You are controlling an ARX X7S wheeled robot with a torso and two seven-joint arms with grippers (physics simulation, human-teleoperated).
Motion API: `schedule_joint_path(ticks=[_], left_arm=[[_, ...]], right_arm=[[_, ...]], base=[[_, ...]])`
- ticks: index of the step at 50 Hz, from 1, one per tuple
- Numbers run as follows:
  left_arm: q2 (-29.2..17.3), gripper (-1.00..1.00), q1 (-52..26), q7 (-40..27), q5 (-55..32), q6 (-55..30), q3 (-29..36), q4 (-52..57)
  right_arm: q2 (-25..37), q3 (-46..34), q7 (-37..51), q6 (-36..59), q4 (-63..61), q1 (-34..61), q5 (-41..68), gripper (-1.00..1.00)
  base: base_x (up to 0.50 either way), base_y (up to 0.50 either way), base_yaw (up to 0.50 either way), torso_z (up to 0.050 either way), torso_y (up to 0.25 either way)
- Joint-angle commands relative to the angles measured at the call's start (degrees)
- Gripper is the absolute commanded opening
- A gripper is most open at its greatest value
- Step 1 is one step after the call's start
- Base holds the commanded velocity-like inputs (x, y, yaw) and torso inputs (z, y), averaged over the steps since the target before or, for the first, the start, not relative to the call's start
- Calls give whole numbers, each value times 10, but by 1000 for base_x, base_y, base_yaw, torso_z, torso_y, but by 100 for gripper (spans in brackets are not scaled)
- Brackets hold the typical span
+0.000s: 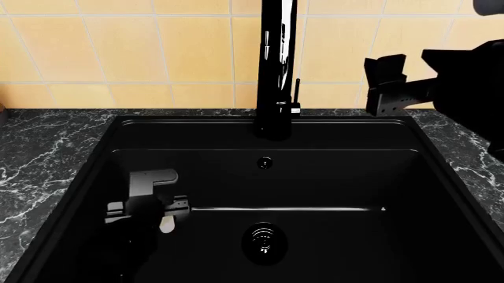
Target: Pick the cup and bowl from the sink and place them on the counter for drying.
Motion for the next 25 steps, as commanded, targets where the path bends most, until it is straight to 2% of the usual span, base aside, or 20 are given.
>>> schedule_joint_path(ticks=[1,10,17,18,25], left_arm=[[32,100,-39,57,28,56,17,-134],[52,100,-63,127,46,114,27,-257],[53,100,-67,140,51,117,27,-276],[52,-100,-66,136,51,116,26,-273],[24,-100,-30,93,38,64,23,-152]], right_arm=[[1,1,-1,-2,-2,-5,-2,100],[8,2,0,-9,-9,-14,-3,100],[10,3,0,-14,-12,-18,-4,100],[10,3,0,-15,-11,-19,-4,100],[12,5,2,-18,-16,-22,-3,100]], base=[[0,0,0,0,0],[0,0,0,0,0],[0,0,0,0,0],[0,0,0,0,0],[0,0,0,0,0]])
